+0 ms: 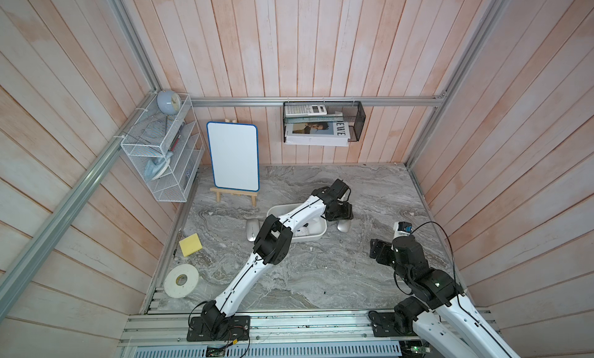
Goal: Take out the mouse from the storage box
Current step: Place the mouse at the center of the board, then pick up the mouse from the storage box.
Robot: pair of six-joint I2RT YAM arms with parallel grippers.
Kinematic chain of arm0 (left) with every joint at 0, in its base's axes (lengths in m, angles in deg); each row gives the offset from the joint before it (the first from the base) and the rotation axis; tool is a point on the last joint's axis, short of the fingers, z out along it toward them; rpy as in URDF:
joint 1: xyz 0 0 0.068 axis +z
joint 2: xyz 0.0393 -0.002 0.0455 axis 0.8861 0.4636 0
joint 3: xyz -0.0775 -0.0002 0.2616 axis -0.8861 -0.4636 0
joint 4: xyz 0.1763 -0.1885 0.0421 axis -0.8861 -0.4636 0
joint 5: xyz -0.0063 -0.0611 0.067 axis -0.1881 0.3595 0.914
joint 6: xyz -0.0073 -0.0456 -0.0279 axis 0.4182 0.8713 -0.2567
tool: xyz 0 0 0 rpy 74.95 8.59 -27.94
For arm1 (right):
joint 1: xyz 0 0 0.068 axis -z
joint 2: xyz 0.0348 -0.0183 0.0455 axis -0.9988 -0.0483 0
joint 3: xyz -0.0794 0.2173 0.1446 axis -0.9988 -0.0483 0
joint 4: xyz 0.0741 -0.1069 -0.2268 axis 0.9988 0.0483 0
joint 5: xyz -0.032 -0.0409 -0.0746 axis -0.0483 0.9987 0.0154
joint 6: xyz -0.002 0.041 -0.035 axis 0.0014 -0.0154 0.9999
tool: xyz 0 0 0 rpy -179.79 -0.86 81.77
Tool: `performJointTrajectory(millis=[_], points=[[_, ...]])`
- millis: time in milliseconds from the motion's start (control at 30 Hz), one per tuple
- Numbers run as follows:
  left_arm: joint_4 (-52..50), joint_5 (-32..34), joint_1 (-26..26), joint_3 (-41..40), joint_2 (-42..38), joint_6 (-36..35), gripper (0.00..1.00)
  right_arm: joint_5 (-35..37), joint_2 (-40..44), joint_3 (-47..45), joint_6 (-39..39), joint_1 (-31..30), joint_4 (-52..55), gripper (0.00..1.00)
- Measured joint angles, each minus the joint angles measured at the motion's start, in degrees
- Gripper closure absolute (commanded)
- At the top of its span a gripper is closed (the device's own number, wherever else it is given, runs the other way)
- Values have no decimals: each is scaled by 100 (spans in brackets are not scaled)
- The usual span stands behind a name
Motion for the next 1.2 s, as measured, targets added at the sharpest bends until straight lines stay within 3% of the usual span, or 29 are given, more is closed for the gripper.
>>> performJointTrajectory(millis=[267, 400, 700, 867, 1000, 1200], points=[[-251, 732, -39, -457, -688, -195, 27, 0, -24, 37, 0, 0, 11, 15], [-111, 981, -85, -1200, -1528, -315, 24, -4, -94, 151, 2, 0, 31, 14], [1580, 1237, 52, -5228, -4758, -350, 20, -280, -997, 688, 160, 0, -4, 14], [2465, 1412, 702, -7582, -6393, -151, 20, -616, -2017, 1235, 396, -48, -144, 14], [2848, 1554, 1360, -9049, -7558, -28, 19, -669, -3156, 1941, 758, -503, -260, 13], [2968, 1770, 2124, -10347, -9178, 26, 12, -577, -5088, 3314, 1484, -1307, -308, 13]])
